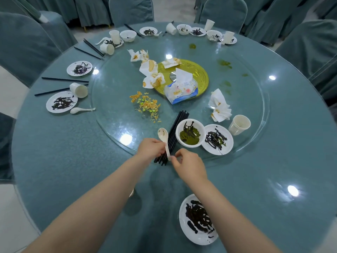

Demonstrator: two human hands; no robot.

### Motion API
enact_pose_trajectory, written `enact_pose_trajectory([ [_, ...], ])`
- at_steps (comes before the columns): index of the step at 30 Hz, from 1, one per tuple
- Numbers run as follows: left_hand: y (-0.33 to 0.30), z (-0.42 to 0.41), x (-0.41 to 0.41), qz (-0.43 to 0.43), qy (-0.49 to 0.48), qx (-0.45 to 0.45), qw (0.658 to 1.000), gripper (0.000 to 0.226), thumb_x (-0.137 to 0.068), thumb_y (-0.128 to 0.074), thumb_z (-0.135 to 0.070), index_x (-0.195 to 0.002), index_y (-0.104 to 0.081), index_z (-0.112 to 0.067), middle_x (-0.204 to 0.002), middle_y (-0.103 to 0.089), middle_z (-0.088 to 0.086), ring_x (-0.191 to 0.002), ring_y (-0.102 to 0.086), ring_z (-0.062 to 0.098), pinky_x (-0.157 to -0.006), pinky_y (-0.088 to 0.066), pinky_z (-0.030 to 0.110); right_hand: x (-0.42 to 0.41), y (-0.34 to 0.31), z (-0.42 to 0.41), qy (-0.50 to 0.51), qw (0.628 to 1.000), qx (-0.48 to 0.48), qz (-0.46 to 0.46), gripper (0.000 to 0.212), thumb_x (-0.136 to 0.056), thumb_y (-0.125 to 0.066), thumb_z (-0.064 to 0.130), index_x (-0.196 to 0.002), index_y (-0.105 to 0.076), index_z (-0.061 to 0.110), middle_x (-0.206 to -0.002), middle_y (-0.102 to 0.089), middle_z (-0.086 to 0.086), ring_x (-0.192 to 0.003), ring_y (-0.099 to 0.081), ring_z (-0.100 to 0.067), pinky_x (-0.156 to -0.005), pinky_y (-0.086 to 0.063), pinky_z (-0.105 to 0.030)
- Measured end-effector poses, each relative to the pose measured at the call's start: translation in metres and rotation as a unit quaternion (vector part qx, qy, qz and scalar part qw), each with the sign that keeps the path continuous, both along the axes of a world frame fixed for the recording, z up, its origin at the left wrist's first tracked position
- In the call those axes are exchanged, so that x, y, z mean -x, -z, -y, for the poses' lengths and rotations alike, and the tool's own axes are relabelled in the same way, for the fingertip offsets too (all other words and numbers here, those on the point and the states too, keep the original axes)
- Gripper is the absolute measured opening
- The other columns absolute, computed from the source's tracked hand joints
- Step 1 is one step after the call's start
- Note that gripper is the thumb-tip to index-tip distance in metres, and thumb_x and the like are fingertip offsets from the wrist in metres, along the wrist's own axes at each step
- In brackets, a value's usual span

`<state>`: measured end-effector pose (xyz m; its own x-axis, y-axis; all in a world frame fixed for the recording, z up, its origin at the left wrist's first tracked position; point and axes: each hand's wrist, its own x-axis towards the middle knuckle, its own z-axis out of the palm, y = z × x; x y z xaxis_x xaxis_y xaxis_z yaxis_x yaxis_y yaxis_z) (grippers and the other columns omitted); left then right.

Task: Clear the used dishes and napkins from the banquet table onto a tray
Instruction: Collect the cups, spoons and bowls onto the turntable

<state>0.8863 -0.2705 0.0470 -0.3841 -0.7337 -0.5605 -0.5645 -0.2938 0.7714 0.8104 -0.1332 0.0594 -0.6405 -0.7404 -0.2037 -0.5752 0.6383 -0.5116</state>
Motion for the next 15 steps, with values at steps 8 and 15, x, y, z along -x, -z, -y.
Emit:
enact_pose_trajectory([
  [8, 0.007, 0.069, 0.022, 0.239, 0.238, 0.250, 0.907, 0.018, -0.080, -0.059, -0.019, -0.066, -0.067, -0.010, -0.057, -0.055, 0.005, -0.055, -0.051, 0.023, -0.053, -0.037, 0.024, 0.013, 0.021, -0.019, -0.107, 0.989, -0.098, -0.024, 0.051, -0.094, -0.051, 0.025, -0.143, -0.038, 0.014, -0.142, -0.041, -0.006, -0.131, -0.038, -0.025, -0.105, -0.039, -0.039],
  [15, 0.015, 0.083, 0.042, 0.283, 0.280, 0.294, 0.869, 0.026, -0.081, -0.056, -0.012, -0.058, -0.044, -0.011, -0.055, -0.044, 0.004, -0.056, -0.046, 0.024, -0.056, -0.040, 0.026, 0.014, 0.033, -0.027, -0.128, 0.981, -0.147, -0.019, 0.065, -0.096, -0.049, 0.025, -0.152, -0.019, 0.012, -0.161, -0.011, -0.008, -0.148, -0.011, -0.022, -0.120, -0.014, -0.035],
])
